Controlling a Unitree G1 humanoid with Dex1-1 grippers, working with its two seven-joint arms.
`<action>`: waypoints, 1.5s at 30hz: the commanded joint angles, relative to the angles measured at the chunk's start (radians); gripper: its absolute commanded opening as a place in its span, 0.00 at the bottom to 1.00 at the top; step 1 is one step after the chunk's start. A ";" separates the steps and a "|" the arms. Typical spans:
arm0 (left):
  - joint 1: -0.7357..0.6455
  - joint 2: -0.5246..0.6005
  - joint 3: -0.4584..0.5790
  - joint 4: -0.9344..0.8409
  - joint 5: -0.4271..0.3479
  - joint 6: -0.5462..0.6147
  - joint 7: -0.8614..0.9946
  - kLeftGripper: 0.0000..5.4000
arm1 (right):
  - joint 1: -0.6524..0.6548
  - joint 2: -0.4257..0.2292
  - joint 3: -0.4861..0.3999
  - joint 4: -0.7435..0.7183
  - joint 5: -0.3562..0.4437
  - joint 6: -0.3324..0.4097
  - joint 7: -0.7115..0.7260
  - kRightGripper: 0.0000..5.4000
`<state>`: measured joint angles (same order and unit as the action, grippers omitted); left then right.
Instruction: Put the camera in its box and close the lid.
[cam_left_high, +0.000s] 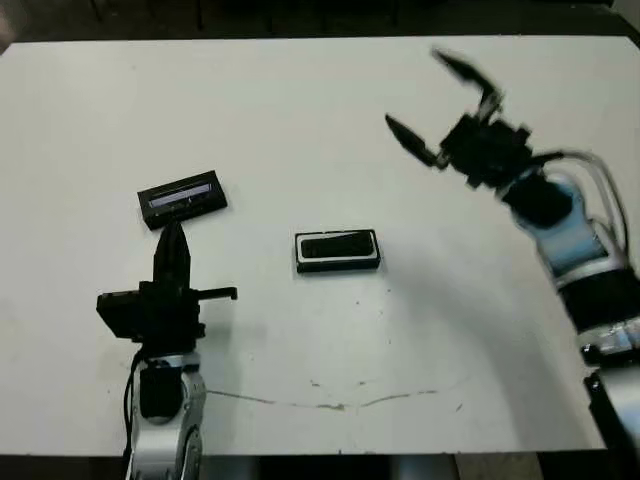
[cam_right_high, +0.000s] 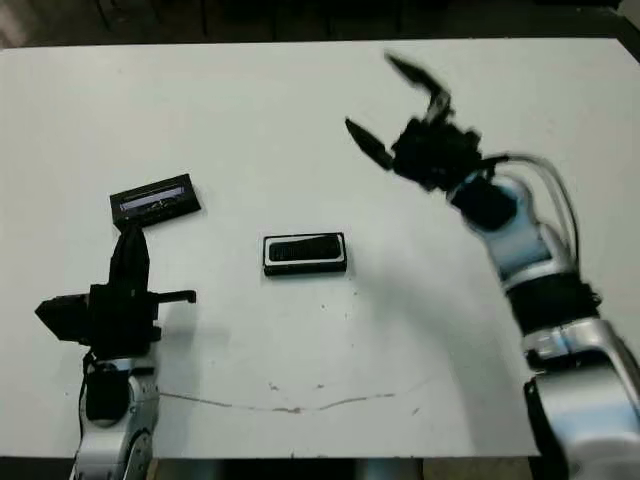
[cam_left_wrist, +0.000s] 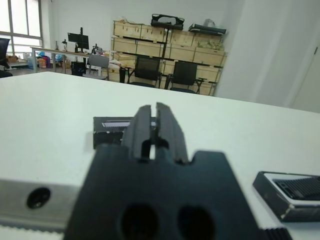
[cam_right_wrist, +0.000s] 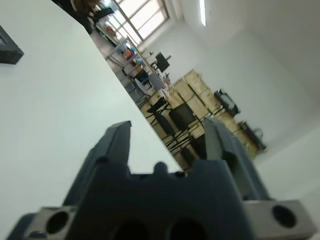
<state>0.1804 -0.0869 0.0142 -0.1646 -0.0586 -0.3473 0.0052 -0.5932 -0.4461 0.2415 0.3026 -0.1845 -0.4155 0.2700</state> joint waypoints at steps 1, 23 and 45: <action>0.006 0.020 0.010 -0.001 -0.012 0.025 -0.012 0.00 | 0.079 0.047 -0.010 -0.104 0.017 0.136 0.021 0.45; 0.005 0.034 0.011 -0.018 -0.011 0.045 -0.033 0.00 | 0.269 0.226 0.015 -0.583 0.124 0.935 0.105 0.00; 0.024 0.025 0.004 -0.023 -0.002 0.035 -0.034 0.00 | 0.435 0.237 0.133 -0.505 0.029 0.794 0.060 0.00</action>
<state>0.1878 -0.0696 0.0175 -0.1969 -0.0568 -0.3131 -0.0253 -0.2033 -0.1895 0.3572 -0.2263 -0.1414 0.3488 0.3227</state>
